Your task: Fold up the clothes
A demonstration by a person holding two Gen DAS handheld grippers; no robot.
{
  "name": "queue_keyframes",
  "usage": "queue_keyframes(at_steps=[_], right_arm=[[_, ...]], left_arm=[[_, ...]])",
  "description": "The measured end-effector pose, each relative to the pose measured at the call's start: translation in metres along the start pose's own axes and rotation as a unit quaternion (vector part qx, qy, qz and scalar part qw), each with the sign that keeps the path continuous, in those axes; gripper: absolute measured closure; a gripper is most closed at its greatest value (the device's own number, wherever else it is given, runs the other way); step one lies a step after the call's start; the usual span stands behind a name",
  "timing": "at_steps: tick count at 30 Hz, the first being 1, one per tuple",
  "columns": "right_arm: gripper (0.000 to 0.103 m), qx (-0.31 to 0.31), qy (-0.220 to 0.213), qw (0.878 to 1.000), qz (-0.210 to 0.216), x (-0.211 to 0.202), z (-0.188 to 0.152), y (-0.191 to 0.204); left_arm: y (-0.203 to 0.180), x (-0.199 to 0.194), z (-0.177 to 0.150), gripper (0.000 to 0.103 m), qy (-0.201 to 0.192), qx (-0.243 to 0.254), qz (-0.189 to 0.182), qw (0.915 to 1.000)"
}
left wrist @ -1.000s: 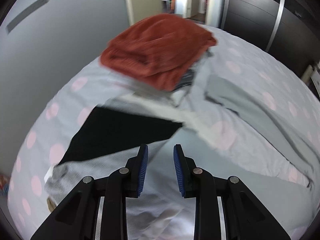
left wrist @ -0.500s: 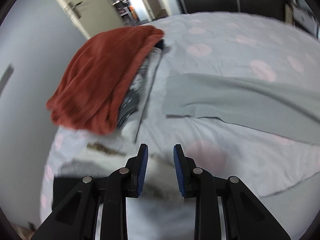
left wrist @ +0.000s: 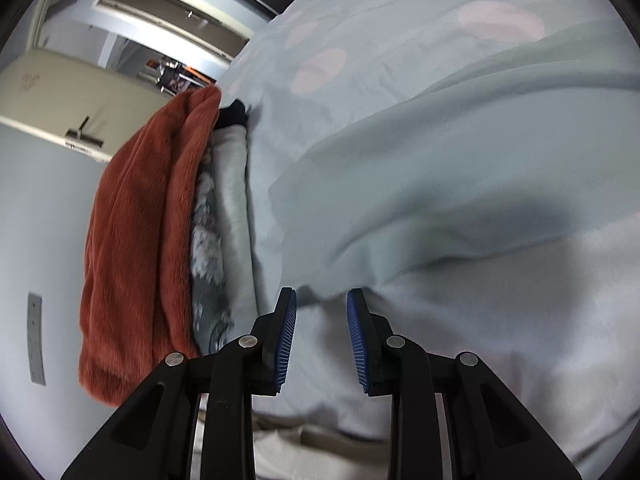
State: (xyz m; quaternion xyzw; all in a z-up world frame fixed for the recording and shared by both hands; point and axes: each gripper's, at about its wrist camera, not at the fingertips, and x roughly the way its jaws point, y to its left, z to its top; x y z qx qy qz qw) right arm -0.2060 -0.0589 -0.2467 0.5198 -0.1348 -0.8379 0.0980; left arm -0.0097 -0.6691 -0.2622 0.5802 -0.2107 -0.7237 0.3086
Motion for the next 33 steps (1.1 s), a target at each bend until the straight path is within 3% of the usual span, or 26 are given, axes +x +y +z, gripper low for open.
queue_keyframes(at_steps=[2,3,7,13,17,23,26,28,33], right_arm=[[0.078,-0.002,0.001,1.000,-0.001,-0.001,-0.001,0.000],[0.079,-0.002,0.001,1.000,-0.001,-0.002,-0.001,0.000],[0.079,0.000,0.002,1.000,0.001,-0.002,0.000,-0.002],[0.079,0.011,0.002,1.000,0.003,-0.001,0.000,-0.005],[0.079,0.010,0.004,1.000,0.004,-0.001,0.000,-0.005],[0.079,0.006,0.008,1.000,0.004,0.000,0.003,-0.004],[0.079,0.000,0.000,1.000,0.010,-0.006,0.003,-0.001],[0.079,-0.015,-0.012,1.000,0.018,-0.011,0.003,0.005],[0.079,-0.107,-0.005,0.992,0.063,-0.015,-0.008,0.045]], left_arm=[[-0.003,0.002,0.005,0.087,-0.001,-0.005,0.009,0.9999],[-0.004,0.002,0.007,0.098,-0.001,-0.011,0.009,0.9999],[0.005,-0.012,0.006,0.101,-0.015,-0.025,-0.003,0.9996],[0.030,-0.015,-0.015,0.101,0.009,-0.023,-0.001,0.9997],[0.010,0.000,-0.027,0.101,0.040,0.000,0.001,0.9992],[0.001,0.015,-0.021,0.096,0.074,-0.030,0.008,0.9968],[0.005,-0.005,-0.020,0.093,0.055,-0.031,-0.006,0.9980],[0.008,-0.026,-0.022,0.085,0.031,-0.031,-0.009,0.9990],[-0.002,-0.078,-0.027,0.084,-0.027,-0.021,-0.036,0.9988]])
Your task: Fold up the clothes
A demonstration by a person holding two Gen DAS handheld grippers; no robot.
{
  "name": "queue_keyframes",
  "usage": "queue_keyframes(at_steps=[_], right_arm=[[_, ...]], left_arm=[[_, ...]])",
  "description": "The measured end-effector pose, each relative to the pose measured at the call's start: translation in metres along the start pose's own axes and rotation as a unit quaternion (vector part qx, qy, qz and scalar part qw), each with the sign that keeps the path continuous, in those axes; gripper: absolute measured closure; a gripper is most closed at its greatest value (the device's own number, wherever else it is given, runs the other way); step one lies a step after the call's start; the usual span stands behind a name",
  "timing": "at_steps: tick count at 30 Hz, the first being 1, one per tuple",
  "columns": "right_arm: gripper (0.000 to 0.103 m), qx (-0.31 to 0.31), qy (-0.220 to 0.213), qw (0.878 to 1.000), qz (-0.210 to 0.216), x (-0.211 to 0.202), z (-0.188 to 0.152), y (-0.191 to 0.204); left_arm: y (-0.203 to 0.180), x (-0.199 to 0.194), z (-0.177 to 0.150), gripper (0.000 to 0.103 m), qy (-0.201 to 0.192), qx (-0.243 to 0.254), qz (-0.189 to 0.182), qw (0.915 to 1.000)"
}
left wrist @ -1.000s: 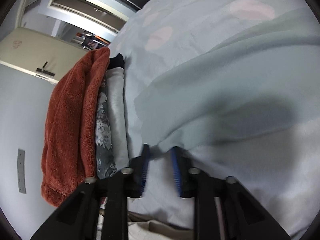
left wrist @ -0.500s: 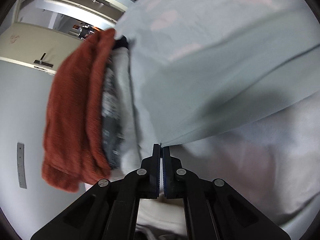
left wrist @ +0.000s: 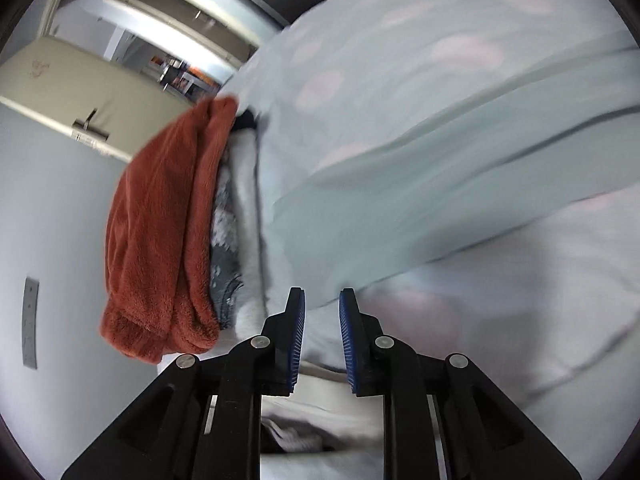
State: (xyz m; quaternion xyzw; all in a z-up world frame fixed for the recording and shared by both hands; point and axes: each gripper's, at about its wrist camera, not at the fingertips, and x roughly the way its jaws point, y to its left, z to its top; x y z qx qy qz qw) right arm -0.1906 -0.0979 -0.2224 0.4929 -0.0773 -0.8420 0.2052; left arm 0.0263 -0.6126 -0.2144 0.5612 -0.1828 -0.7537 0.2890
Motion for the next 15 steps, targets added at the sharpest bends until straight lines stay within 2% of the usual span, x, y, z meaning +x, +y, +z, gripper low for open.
queue_keyframes(at_steps=[3,6,9,10,12,15], right_arm=[[0.079,-0.070,0.026,0.997,0.026,0.008,-0.007,0.036],[0.079,-0.140,0.044,0.988,0.049,0.018,-0.016,0.079],[0.078,-0.207,0.056,0.974,0.067,0.029,-0.026,0.120],[0.078,-0.229,0.059,0.969,0.071,0.034,-0.030,0.134],[0.072,-0.269,0.065,0.958,0.077,0.043,-0.039,0.158],[0.069,-0.315,0.064,0.944,0.075,0.054,-0.050,0.184]], left_arm=[[-0.028,-0.028,0.008,0.084,-0.037,0.029,-0.028,0.9985],[-0.058,-0.045,0.028,0.083,-0.072,0.058,-0.061,0.9939],[-0.096,-0.064,0.048,0.081,-0.103,0.081,-0.102,0.9861],[-0.109,-0.071,0.054,0.075,-0.112,0.089,-0.115,0.9830],[-0.135,-0.080,0.064,0.070,-0.128,0.104,-0.135,0.9770],[-0.162,-0.081,0.073,0.070,-0.135,0.103,-0.158,0.9727]])
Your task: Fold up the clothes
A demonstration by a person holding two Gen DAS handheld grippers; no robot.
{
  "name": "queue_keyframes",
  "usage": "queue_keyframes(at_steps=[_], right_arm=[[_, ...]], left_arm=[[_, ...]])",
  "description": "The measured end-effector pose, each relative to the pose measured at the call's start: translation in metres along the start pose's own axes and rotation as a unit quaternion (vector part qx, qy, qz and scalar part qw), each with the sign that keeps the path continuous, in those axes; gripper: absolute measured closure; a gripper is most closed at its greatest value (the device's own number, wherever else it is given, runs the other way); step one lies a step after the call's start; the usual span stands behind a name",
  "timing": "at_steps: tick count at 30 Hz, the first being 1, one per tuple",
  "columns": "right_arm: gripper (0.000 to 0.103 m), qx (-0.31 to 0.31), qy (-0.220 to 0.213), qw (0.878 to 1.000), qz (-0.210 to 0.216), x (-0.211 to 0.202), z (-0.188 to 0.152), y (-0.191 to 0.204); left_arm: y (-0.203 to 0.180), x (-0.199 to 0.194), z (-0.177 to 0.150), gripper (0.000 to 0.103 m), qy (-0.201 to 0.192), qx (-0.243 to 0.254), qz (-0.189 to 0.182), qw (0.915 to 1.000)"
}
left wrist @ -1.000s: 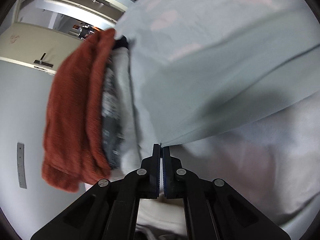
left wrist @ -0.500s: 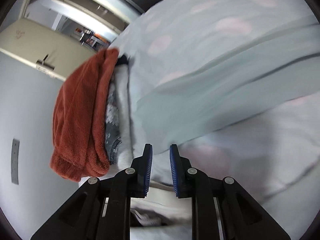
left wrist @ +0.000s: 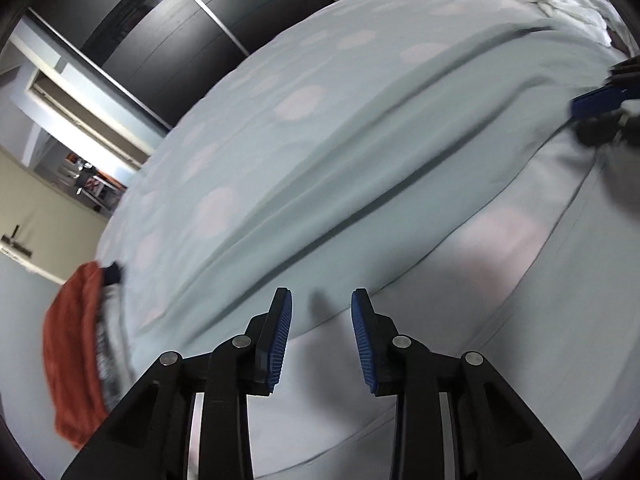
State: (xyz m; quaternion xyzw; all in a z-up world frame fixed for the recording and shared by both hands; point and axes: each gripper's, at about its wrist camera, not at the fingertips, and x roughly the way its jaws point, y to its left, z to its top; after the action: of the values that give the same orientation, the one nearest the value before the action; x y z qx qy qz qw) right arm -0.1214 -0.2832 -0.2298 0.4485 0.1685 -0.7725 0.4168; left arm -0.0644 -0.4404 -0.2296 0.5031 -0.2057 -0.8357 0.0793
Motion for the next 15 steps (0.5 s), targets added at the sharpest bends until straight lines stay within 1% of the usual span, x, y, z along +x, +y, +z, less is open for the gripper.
queue_keyframes(at_steps=[1,2,4,6,7,8,9,10,11,12,13,15], right_arm=[[0.069,-0.014,0.000,1.000,-0.004,0.004,0.002,0.005],[0.069,-0.027,-0.001,1.000,-0.010,0.008,0.005,0.008],[0.069,-0.042,-0.002,0.999,-0.019,0.013,0.004,0.010],[0.069,-0.051,0.001,0.999,-0.018,0.018,0.002,0.009],[0.069,-0.055,0.002,0.998,-0.017,0.020,0.000,0.006],[0.069,-0.058,0.001,0.998,-0.017,0.023,0.002,0.005],[0.073,-0.057,0.000,0.998,-0.017,0.025,0.002,0.003],[0.080,-0.054,-0.002,0.998,-0.018,0.025,0.002,0.002],[0.097,-0.050,-0.003,0.999,-0.019,0.025,0.002,0.000],[0.100,-0.043,-0.006,0.999,-0.013,0.022,0.002,-0.003],[0.100,-0.034,-0.010,0.999,-0.004,0.018,0.003,-0.006],[0.101,-0.019,-0.021,0.999,0.021,0.004,0.004,-0.011]], left_arm=[[-0.006,0.005,0.003,0.070,-0.001,-0.006,-0.009,0.9999],[-0.012,0.012,0.007,0.070,0.000,-0.010,-0.010,0.9999],[-0.021,0.024,0.012,0.070,0.005,-0.011,0.002,0.9999],[-0.026,0.028,0.016,0.070,0.001,-0.014,0.011,0.9998],[-0.026,0.029,0.017,0.071,-0.001,-0.020,0.010,0.9997],[-0.022,0.032,0.017,0.073,-0.001,-0.033,0.001,0.9995],[-0.018,0.035,0.017,0.084,0.000,-0.045,-0.008,0.9989],[-0.016,0.036,0.017,0.089,0.000,-0.054,-0.014,0.9984],[-0.015,0.034,0.018,0.092,-0.002,-0.057,-0.013,0.9983],[-0.013,0.033,0.018,0.095,-0.004,-0.058,-0.013,0.9983],[-0.011,0.031,0.016,0.097,-0.005,-0.059,-0.018,0.9981],[-0.011,0.020,0.010,0.098,-0.004,-0.062,-0.033,0.9975]])
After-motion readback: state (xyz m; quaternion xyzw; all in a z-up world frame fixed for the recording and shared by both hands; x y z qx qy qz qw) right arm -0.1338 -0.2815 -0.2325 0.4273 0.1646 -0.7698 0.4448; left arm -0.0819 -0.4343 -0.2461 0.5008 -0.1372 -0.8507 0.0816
